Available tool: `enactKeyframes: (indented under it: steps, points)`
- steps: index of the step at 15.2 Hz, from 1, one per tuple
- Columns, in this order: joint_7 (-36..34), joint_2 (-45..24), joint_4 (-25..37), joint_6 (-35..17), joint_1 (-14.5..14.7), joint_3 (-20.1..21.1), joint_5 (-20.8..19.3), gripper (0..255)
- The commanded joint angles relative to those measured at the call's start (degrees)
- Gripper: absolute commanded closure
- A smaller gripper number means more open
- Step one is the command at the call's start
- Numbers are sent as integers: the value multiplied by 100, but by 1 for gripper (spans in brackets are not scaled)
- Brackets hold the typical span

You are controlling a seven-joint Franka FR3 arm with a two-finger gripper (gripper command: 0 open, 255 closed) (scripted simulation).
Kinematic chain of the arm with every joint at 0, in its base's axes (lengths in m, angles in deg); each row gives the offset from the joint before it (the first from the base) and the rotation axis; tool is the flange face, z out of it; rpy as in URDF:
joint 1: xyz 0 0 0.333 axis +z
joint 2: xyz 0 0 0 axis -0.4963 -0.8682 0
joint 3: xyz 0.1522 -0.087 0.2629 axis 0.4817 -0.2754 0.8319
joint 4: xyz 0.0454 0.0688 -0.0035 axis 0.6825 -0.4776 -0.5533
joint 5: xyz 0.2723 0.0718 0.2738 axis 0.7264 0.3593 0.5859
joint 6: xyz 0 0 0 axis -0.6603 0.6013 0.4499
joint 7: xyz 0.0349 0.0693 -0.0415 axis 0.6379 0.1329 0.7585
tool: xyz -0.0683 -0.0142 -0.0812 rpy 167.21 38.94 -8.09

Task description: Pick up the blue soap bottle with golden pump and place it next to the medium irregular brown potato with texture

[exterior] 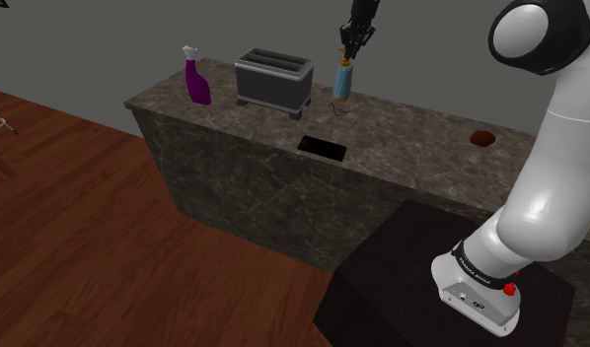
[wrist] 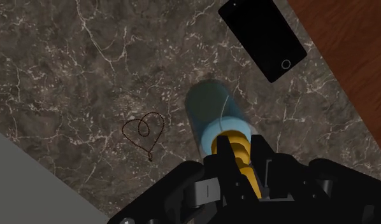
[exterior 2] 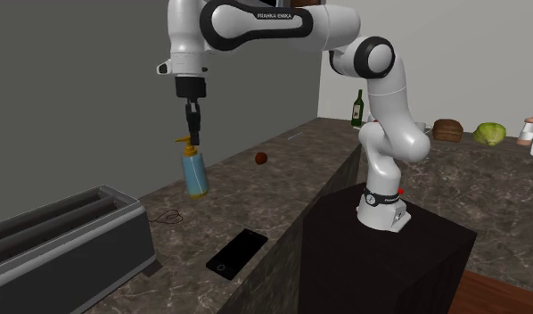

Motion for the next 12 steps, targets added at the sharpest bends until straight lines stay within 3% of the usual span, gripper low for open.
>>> enactKeyframes:
  steps: [1, 12]
  points:
    - [-11, -46, 221, 175, -17, -1, 8, 255]
    - [-77, -451, 1708, 1258, -156, 1, 91, 255]
